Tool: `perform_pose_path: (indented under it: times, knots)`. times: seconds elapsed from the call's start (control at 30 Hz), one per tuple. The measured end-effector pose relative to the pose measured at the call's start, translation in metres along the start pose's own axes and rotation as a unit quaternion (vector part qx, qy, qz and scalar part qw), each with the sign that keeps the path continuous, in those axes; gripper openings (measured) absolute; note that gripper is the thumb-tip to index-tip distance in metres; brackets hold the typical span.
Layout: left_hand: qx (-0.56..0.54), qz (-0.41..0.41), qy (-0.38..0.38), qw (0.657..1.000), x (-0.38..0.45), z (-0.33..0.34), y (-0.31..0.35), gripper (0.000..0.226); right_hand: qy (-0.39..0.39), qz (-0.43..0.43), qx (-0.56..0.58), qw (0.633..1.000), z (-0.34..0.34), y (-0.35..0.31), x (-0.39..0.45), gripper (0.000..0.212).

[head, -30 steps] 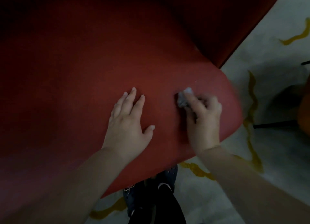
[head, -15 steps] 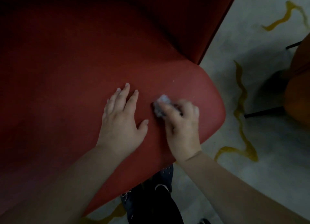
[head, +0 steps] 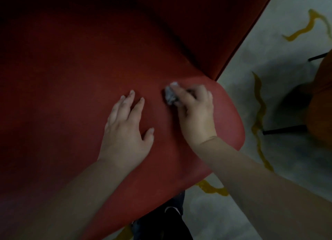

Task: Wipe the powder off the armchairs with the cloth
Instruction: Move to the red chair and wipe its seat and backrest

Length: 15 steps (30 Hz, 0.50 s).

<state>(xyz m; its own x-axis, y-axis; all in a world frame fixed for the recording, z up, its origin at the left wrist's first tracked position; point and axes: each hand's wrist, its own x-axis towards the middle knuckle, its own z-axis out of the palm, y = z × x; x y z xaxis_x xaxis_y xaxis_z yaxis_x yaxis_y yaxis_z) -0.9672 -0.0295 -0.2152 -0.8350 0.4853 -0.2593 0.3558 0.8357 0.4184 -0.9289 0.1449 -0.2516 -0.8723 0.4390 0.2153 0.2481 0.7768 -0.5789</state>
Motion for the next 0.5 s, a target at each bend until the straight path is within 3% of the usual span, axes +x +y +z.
perform_pose_path:
  times: [0.1,0.23,0.37,0.5]
  knots:
    - [-0.003,-0.010,0.005,1.000,0.004,-0.004,-0.004,0.076,0.097,0.124,0.002,0.987,0.007,-0.001,0.020,0.043]
    - [-0.008,-0.021,0.010,1.000,0.012,-0.010,-0.011,0.076,0.041,0.090,0.004,0.995,0.016,-0.031,0.003,0.044]
    - [-0.016,-0.020,0.007,1.000,0.020,-0.018,-0.021,0.076,0.120,0.184,0.026,0.975,0.023,-0.024,0.034,0.043]
    - [-0.027,0.002,-0.006,1.000,0.023,-0.021,-0.029,0.076,0.128,0.255,0.008,0.958,0.038,-0.030,0.070,0.046]
